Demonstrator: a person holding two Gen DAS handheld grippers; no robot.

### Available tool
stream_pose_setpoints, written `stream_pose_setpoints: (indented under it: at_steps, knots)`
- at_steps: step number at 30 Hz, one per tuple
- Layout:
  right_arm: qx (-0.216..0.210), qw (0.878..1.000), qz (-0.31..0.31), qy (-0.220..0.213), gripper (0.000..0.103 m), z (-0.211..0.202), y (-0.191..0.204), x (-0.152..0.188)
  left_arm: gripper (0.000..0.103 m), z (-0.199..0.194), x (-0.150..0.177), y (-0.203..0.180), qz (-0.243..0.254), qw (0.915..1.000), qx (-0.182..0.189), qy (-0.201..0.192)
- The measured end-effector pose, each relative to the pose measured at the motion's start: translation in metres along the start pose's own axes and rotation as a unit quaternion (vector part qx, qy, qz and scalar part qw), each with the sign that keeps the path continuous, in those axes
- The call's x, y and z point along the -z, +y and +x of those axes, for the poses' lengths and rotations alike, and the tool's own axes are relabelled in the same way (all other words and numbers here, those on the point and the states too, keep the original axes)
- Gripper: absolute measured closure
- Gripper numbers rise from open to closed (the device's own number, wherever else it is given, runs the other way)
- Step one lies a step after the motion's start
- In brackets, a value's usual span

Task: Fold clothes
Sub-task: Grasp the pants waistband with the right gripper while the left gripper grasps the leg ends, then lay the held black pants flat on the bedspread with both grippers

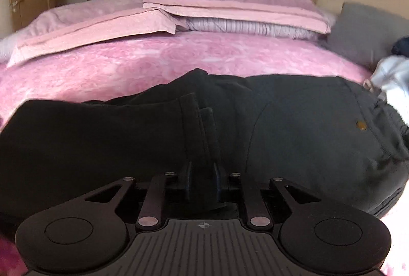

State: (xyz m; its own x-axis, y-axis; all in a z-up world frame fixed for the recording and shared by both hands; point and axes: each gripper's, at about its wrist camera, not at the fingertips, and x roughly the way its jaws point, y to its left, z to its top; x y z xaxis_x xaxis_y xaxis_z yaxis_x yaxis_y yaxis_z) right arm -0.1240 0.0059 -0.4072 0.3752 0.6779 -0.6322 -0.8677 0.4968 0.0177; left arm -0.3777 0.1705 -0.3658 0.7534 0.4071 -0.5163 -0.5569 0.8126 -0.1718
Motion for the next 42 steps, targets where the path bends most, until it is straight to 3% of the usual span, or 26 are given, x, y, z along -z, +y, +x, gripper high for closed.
stream_pose_setpoints:
  at_steps: [5,14,18,23,27,29,35,38,40,41,42]
  knots:
    - [0.000,1.000,-0.002,0.002,0.088,-0.005,0.001,0.006,0.092,0.049,0.009,0.010,0.039,0.9980,-0.025,0.044]
    - [-0.031,0.998,0.046,0.012,0.088,-0.003,-0.019,-0.003,0.097,0.052,0.001,0.020,-0.005,0.9988,-0.038,0.030]
    - [-0.035,0.997,0.064,0.012,0.088,-0.002,-0.023,-0.005,0.097,0.064,0.004,0.010,0.037,0.9970,-0.058,0.035]
    - [-0.030,0.998,0.056,-0.003,0.088,-0.015,-0.024,0.001,0.098,0.018,0.003,-0.010,0.028,0.9984,-0.039,0.031]
    - [-0.023,0.998,0.048,-0.016,0.087,-0.030,-0.026,0.009,0.097,-0.016,0.027,-0.037,0.054,0.9977,-0.025,0.033]
    - [-0.018,0.999,0.035,-0.022,0.088,-0.033,-0.024,0.015,0.096,-0.013,0.043,-0.044,0.066,0.9958,-0.040,0.048]
    - [-0.017,1.000,0.020,-0.001,0.087,-0.034,-0.020,0.009,0.098,-0.021,0.039,-0.050,0.043,0.9961,-0.062,0.046]
    - [-0.033,0.998,0.020,-0.040,0.087,-0.060,-0.017,0.012,0.097,-0.039,0.041,-0.062,0.041,0.9977,-0.042,0.034]
    - [-0.055,0.998,0.023,-0.037,0.087,-0.064,-0.015,0.021,0.098,-0.038,0.048,-0.068,0.037,0.9978,-0.031,0.045]
    - [-0.055,0.998,0.020,-0.009,0.088,-0.056,-0.013,0.027,0.098,-0.039,0.050,-0.070,0.035,0.9978,-0.035,0.044]
    - [-0.049,0.999,0.008,-0.012,0.088,-0.054,-0.009,0.033,0.098,-0.040,0.051,-0.071,0.034,0.9977,-0.038,0.044]
